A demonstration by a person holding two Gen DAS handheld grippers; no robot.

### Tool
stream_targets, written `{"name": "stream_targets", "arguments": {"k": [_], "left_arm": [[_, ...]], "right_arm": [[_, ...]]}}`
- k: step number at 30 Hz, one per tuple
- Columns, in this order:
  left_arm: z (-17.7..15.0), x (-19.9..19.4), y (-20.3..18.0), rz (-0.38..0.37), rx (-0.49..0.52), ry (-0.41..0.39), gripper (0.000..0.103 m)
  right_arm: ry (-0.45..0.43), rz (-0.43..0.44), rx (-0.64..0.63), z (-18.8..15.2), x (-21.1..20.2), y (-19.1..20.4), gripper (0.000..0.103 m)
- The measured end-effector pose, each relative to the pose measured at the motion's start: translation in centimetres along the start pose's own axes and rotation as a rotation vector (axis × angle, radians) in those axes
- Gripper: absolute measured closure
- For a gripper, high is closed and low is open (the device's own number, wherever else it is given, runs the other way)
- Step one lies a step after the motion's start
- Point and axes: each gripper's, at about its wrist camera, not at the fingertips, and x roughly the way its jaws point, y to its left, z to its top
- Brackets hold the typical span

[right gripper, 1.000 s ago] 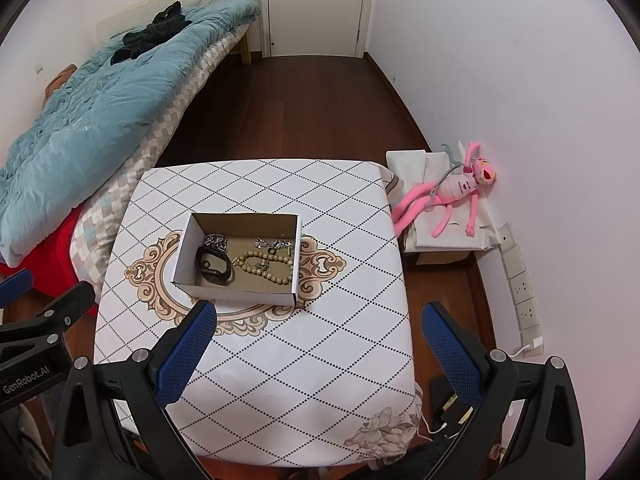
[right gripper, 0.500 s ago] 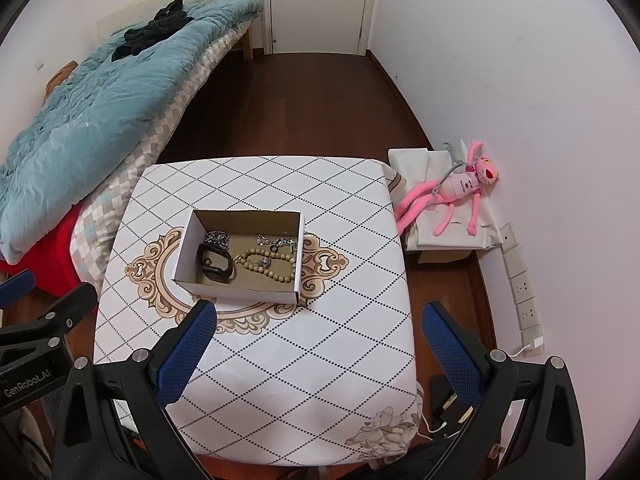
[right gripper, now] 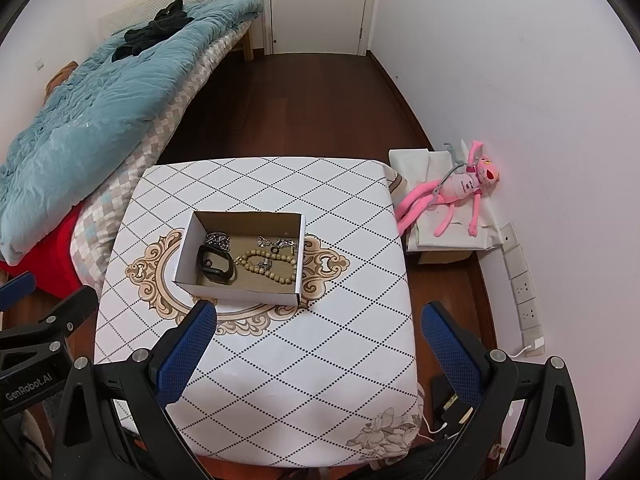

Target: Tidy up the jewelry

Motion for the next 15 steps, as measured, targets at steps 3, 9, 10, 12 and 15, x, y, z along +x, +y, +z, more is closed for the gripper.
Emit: {"name": "stream_targets", "arguments": {"k": [3,9,10,12,15], "left_arm": [[-0.01,0.01,-0.02,0.001,0.0,0.0,0.0],[0.05,0.08,0.01,0.001,-0.004,0.002,0.0],[0.04,0.05,0.04,-0.002,-0.004,0.002,0.0],[0.05,0.08,0.0,-0.003,-0.002,0.002,0.0],[0.07,0.15,-0.07,-0.003,-0.002,0.003,0.0]], "right_arm": [[0.002,0.002,-0.001,0.02,0.05,-0.06,0.0],[0.008,-0.001,0.001,0.25,0.4,-0.45,0.0],[0.008,-0.001,0.001,0.24,0.42,-0.49,0.0],[0.006,-0.003,0.001,0.22,0.42,-0.47,0.0],[0.006,-0.001,0.0,0.21,0.42,-0.47,0.0]]}}
